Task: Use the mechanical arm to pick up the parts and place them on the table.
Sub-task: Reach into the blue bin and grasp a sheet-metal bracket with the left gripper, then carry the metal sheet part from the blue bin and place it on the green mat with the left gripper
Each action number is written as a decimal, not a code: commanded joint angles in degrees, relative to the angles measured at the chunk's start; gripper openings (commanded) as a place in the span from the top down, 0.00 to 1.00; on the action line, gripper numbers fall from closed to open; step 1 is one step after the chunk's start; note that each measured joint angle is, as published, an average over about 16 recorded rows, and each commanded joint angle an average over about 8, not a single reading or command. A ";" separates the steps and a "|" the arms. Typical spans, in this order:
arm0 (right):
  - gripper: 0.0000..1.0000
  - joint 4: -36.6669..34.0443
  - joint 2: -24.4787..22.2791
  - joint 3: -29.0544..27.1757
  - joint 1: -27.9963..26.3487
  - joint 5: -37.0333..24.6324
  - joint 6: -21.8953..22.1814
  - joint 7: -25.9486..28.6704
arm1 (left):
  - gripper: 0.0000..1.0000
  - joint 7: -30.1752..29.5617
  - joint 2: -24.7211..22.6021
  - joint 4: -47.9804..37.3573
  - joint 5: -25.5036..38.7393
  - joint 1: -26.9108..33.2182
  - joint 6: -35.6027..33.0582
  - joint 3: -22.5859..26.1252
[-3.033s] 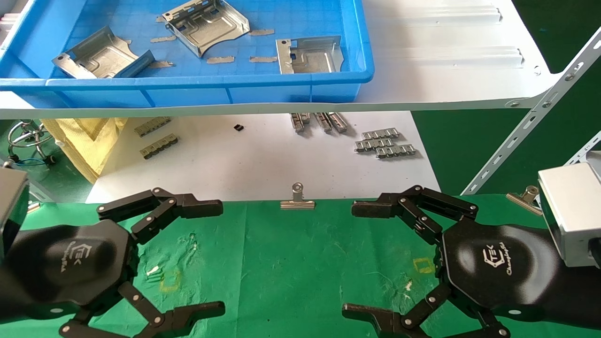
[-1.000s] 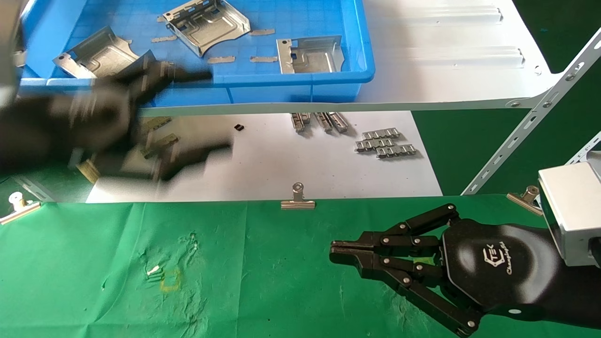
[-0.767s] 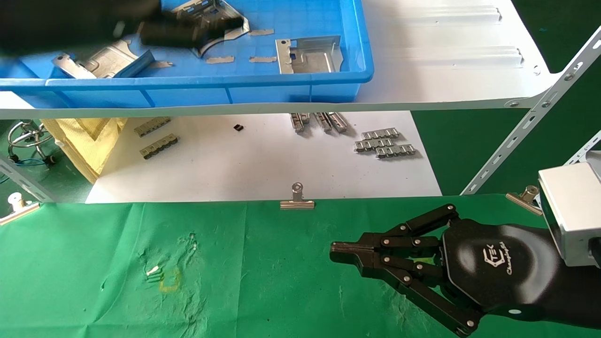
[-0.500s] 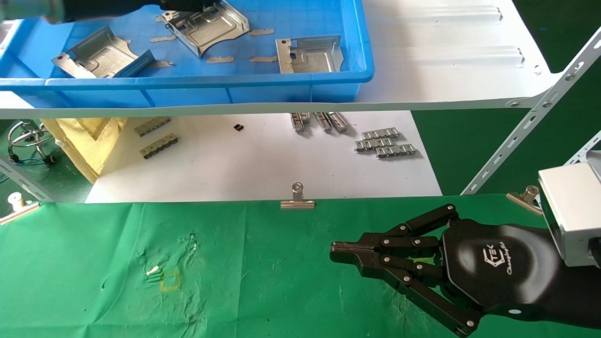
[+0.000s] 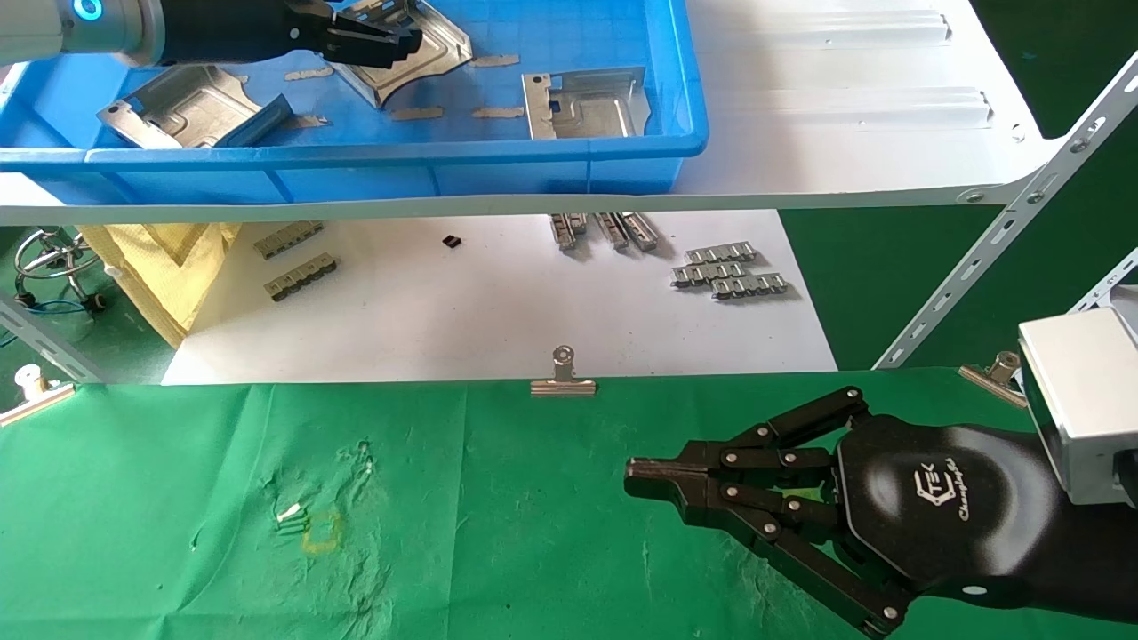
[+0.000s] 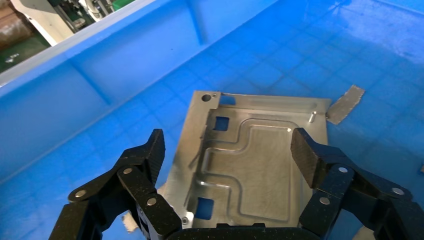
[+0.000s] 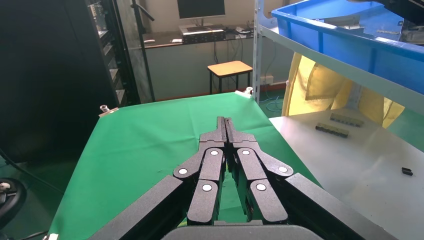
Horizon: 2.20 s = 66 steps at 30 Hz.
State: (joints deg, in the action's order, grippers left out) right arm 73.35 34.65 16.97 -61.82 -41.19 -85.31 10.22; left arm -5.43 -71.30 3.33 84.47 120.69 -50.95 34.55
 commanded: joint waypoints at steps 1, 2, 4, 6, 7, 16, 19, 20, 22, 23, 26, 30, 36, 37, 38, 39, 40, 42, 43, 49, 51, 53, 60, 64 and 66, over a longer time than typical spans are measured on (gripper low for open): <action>1.00 0.00 0.00 0.01 0.00 0.00 0.00 0.00 | 1.00 0.48 -0.27 -0.60 0.47 0.50 0.29 0.32; 1.00 0.00 0.00 0.01 0.00 0.01 0.00 0.00 | 1.00 0.65 -0.37 -0.82 0.61 0.58 0.58 0.41; 1.00 0.00 -0.01 0.02 0.00 0.01 0.01 -0.01 | 1.00 0.96 -0.57 -1.23 0.84 0.68 1.19 0.55; 1.00 0.00 -0.01 0.02 0.00 0.01 0.01 -0.01 | 1.00 1.23 -0.73 -1.57 1.00 0.74 1.78 0.65; 1.00 0.00 -0.01 0.02 -0.01 0.02 0.01 -0.01 | 1.00 1.36 -0.79 -1.71 1.06 0.76 2.05 0.69; 1.00 0.00 -0.02 0.05 -0.01 0.03 0.02 -0.03 | 1.00 1.79 -0.95 -2.65 1.09 1.08 3.40 0.70; 1.00 0.00 -0.02 0.06 -0.01 0.04 0.03 -0.03 | 1.00 1.76 -0.92 -2.92 1.13 1.16 3.71 0.72; 1.00 0.00 -0.03 0.06 -0.01 0.04 0.03 -0.03 | 1.00 1.74 -0.91 -2.99 1.14 1.18 3.83 0.73; 1.00 0.00 -0.03 0.07 -0.02 0.05 0.03 -0.03 | 1.00 1.70 -0.89 -3.11 1.13 1.20 4.09 0.72; 1.00 0.00 -0.03 0.07 -0.02 0.05 0.03 -0.04 | 1.00 1.67 -0.88 -3.16 1.11 1.19 4.20 0.70; 1.00 0.00 -0.03 0.08 -0.02 0.05 0.03 -0.04 | 1.00 1.60 -0.84 -3.26 1.01 1.19 4.48 0.64; 1.00 0.00 -0.04 0.09 -0.02 0.06 0.04 -0.05 | 1.00 1.53 -0.66 -3.27 0.77 1.25 4.71 0.47; 0.41 0.00 -0.04 0.11 -0.02 0.07 0.05 -0.05 | 1.00 1.72 0.23 -2.77 -0.18 1.93 3.74 -0.20; 0.28 0.00 -0.05 0.11 -0.02 0.08 0.05 -0.06 | 1.00 1.82 0.50 -2.60 -0.45 2.13 3.18 -0.38; 0.16 0.00 -0.05 0.11 -0.03 0.08 0.05 -0.06 | 1.00 1.95 0.80 -2.42 -0.73 2.35 2.47 -0.57; 0.06 0.00 -0.05 0.12 -0.03 0.08 0.05 -0.06 | 1.00 2.12 1.17 -2.22 -1.04 2.58 1.52 -0.79; 0.00 0.00 -0.05 0.12 -0.03 0.08 0.05 -0.06 | 1.00 2.31 1.57 -1.99 -1.38 2.82 0.40 -1.01; 0.00 0.00 -0.05 0.13 -0.03 0.09 0.05 -0.06 | 1.00 2.79 2.52 -1.51 -2.09 3.33 -2.46 -1.48; 0.00 0.00 -0.05 0.13 -0.03 0.09 0.06 -0.06 | 1.00 3.08 3.06 -1.25 -2.47 3.59 -4.18 -1.73; 0.00 0.00 -0.06 0.15 -0.03 0.10 0.06 -0.07 | 1.00 5.43 6.94 0.22 -5.12 4.48 -16.86 -3.38; 0.00 0.00 -0.06 0.15 -0.03 0.10 0.07 -0.08 | 1.00 6.38 8.43 0.62 -6.24 4.40 -22.10 -4.05; 0.00 0.00 -0.06 0.16 -0.04 0.11 0.07 -0.08 | 1.00 7.47 9.96 1.00 -7.54 4.05 -28.06 -4.80; 0.00 0.00 -0.07 0.18 -0.04 0.12 0.08 -0.09 | 1.00 11.51 15.06 5.52 -12.32 0.17 -40.91 -6.25; 0.00 0.00 -0.08 0.19 -0.04 0.13 0.08 -0.09 | 1.00 11.93 19.00 14.20 -17.17 -5.15 -41.41 -5.26; 0.00 0.00 -0.08 0.19 -0.04 0.13 0.08 -0.10 | 1.00 11.39 21.76 20.43 -21.06 -8.68 -41.43 -4.29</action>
State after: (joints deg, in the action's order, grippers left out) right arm 73.35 34.57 17.16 -61.87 -41.06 -85.23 10.12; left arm 5.54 -48.82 24.47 62.33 111.72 -92.13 30.71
